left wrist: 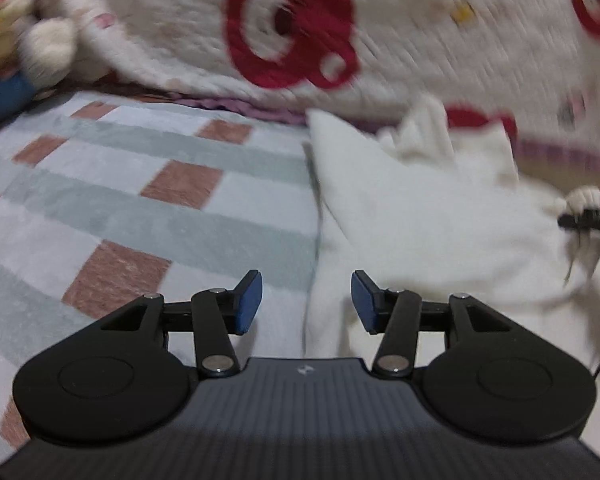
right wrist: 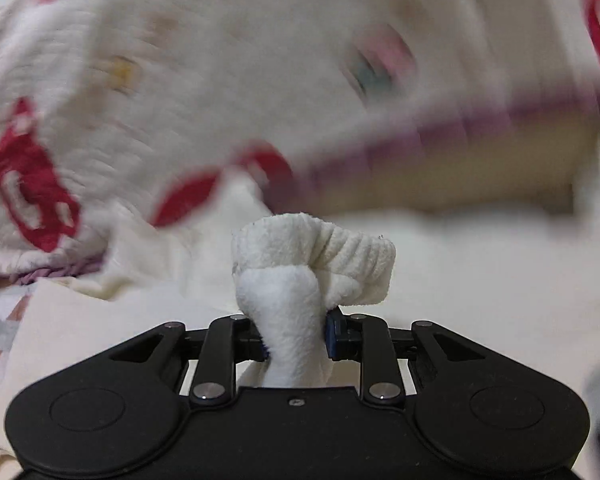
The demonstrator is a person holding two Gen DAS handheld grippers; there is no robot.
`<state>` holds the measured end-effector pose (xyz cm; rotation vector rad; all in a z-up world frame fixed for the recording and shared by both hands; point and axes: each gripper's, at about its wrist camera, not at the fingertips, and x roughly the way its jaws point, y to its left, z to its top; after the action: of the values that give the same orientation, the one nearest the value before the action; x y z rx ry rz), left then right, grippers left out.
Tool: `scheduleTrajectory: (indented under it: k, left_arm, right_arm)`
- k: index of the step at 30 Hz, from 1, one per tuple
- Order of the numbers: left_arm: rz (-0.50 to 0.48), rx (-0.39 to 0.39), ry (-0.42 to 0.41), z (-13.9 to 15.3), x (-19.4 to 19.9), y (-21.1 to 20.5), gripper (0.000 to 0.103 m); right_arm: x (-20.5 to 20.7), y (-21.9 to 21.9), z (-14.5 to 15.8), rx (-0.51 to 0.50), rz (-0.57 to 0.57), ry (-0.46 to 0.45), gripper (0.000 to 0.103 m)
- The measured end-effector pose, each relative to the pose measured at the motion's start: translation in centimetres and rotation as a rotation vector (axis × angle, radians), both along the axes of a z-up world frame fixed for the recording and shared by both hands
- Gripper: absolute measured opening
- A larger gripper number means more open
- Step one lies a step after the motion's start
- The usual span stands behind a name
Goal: Fold clothes
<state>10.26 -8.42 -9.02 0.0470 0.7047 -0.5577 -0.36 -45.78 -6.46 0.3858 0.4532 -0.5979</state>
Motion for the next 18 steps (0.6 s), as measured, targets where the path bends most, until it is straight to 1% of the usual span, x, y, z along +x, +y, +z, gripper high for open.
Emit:
scheduleTrajectory:
  k: [2, 3, 5, 7, 8, 11, 13, 16, 18]
  left_arm:
    - [-0.054, 0.071, -0.029, -0.5, -0.6, -1.3, 0.050]
    - [-0.078, 0.095, -0.043, -0.7, -1.0, -1.8, 0.051]
    - [-0.120, 0.132, -0.068, -1.1, -1.6, -2.9, 0.052]
    - [-0.143, 0.175, -0.101, -1.4, -2.4, -4.0, 0.053]
    - [-0.153, 0.200, -0.122, -1.6, -2.8, -4.6, 0.055]
    - [-0.163, 0.302, -0.212, -2.0, -3.5, -6.6, 0.056]
    - [-0.163, 0.371, -0.252, -2.3, -3.2, -8.1, 0.056]
    - [-0.140, 0.465, -0.346, -2.3, -2.6, -9.7, 0.056]
    - [-0.075, 0.482, -0.351, -2.4, -1.6, -10.0, 0.057]
  right_arm:
    - [-0.9, -1.4, -2.0, 0.115, -0.032, -0.018, 0.036]
    - [-1.3, -2.2, -2.9, 0.173, -0.048, -0.027, 0.039]
    - [-2.1, -3.4, -4.5, 0.272, -0.074, -0.046, 0.039]
    - [-2.2, -3.7, -4.6, 0.304, -0.087, -0.067, 0.046]
    - [-2.2, -3.8, -5.0, 0.331, -0.100, -0.084, 0.046]
    - [-2.7, -3.9, -5.8, 0.405, -0.138, -0.154, 0.048]
    - [-2.8, -3.9, -5.8, 0.425, -0.143, -0.168, 0.048]
    - [-2.6, -3.9, -5.7, 0.439, -0.130, -0.171, 0.050]
    - [-2.8, -3.8, -5.9, 0.474, -0.088, -0.210, 0.050]
